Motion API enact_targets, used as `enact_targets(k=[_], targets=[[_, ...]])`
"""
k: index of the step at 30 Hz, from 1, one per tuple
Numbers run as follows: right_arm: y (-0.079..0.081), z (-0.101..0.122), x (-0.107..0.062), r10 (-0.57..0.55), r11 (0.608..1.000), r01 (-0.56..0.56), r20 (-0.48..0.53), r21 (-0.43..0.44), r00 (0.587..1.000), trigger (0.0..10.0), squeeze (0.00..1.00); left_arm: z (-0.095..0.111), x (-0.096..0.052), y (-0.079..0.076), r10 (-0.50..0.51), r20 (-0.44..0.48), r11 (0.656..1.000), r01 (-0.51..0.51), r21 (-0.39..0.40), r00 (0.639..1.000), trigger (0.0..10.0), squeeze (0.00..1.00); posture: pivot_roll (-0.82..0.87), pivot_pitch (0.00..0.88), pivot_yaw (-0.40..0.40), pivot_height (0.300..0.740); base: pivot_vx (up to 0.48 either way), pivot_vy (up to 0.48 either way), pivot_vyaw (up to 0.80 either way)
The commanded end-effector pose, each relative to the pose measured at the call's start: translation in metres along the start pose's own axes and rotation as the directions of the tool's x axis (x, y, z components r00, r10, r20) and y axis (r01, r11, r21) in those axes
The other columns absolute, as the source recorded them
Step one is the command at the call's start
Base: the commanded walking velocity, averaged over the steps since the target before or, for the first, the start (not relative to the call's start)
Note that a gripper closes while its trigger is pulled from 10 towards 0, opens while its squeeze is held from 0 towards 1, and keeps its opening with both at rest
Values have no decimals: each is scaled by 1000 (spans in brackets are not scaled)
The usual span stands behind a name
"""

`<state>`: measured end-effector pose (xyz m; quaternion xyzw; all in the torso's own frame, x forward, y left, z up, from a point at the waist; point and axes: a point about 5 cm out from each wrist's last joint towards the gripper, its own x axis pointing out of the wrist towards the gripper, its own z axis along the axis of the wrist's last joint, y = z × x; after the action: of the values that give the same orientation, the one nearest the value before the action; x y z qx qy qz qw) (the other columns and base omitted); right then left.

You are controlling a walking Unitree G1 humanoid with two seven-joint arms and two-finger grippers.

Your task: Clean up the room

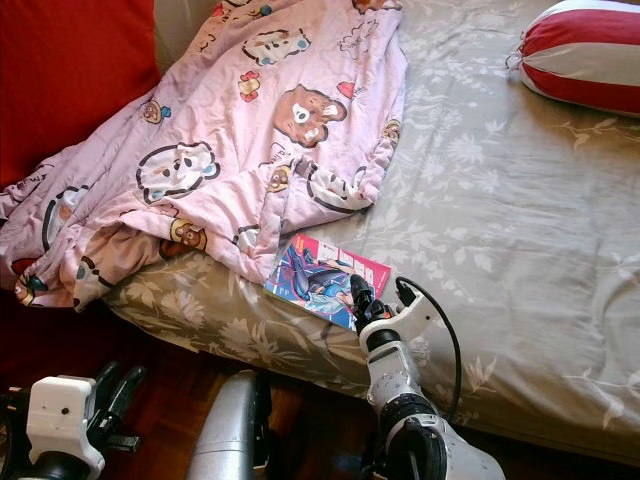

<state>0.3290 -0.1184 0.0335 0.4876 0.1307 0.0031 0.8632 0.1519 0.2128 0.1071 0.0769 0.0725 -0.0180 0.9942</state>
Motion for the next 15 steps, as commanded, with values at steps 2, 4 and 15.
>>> enact_targets(k=[2, 4, 15], targets=[[-7, -11, -5, -25, 999, 26, -33, 29, 999, 10000, 0, -2, -9, 6, 17, -29, 1000, -17, 17, 999, 10000, 0, 431, 295, 117, 591, 0, 0, 0], [-7, -11, -5, -25, 999, 26, -33, 31, 999, 10000, 0, -1, -10, 6, 17, -31, 1000, -17, 18, 999, 10000, 0, 435, 300, 121, 591, 0, 0, 0], [-13, -16, -9, -28, 997, 32, -53, 75, 998, 10000, 0, 0, -18, 7, 8, -53, 1000, -7, 26, 999, 10000, 0, 440, 322, 137, 591, 0, 0, 0]])
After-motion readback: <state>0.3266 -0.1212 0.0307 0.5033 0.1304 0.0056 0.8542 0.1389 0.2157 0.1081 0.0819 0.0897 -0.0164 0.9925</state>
